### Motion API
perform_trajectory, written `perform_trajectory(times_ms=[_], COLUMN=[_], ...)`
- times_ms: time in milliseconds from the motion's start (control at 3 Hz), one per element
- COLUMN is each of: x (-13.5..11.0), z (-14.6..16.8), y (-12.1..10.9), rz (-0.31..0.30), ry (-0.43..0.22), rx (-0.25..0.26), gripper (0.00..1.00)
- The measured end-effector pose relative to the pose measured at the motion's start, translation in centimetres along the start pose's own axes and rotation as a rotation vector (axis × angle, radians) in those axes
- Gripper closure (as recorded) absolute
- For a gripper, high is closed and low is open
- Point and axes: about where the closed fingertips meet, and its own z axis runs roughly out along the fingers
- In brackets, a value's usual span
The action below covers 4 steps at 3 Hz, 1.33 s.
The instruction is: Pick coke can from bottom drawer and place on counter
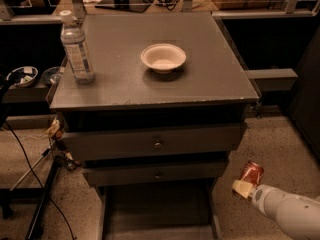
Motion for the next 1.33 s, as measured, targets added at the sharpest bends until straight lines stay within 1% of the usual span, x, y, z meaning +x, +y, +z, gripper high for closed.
perform_trajectory(times_ms=[333,667,1000,1333], x=[-0.8,-1.3,-3.1,-4.4], z=[-3.0,-2.7,-4.1,-7.4], y=[3.0,2.6,2.9,4.4], rz=[-0.046,-0.043,-0.043,-0.053], ry=[-0.034,-0.035,-0.069,-0.123], rx=[-0.065,-0.050,-0.050,-0.079], gripper=[1.00,1.00,1.00,1.00])
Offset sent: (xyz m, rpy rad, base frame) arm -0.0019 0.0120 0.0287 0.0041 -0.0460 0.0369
